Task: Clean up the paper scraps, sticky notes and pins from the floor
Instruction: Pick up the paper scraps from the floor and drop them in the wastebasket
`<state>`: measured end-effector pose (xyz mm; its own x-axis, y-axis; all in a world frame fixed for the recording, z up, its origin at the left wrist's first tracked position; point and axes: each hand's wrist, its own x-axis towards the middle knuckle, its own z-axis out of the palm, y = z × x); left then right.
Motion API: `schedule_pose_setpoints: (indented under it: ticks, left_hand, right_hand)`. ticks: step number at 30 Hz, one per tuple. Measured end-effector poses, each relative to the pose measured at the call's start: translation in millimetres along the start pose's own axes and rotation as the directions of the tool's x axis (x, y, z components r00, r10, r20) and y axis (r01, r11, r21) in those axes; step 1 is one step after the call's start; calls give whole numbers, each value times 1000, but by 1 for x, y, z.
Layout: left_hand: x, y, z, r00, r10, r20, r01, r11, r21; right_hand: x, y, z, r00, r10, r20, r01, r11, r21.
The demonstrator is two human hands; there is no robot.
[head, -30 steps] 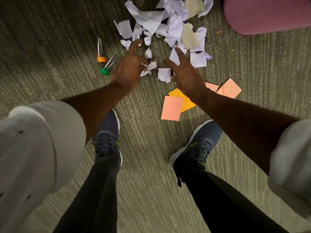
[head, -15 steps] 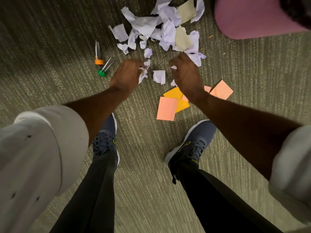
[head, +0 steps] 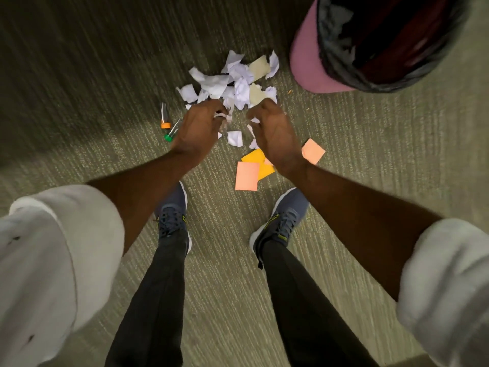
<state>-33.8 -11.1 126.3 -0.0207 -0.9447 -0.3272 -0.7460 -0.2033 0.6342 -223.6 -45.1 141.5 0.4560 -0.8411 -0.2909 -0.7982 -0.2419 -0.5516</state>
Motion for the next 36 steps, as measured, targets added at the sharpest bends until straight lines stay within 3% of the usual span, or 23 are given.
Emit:
schedule_pose_setpoints:
  ticks: [7,14,24,29,36]
  left_hand:
    - [14,96,-59,989,147,-9,-147,989,2]
    - [47,192,-63,974,223,-39,-224,974,-35]
    - [104,276,-39,973,219,-71,-223,974,-43]
    - [122,288,-31,971,235,-36,-235,972,-6]
    - [132,295,-29,970,243,0,-243,970,31]
  right_hand:
    - [-16,-16,-114,995,-25,-94,22,999,-29]
    - [-27,10,-194,986,6,-166,-31,989,-146]
    - [-28,63,-248,976,45,-212,-74,989,-130]
    - [-28,79,-265,971,89,-223,-107,992,-67]
    - [-26,96,-263,963,109,-248,-140,984,-109]
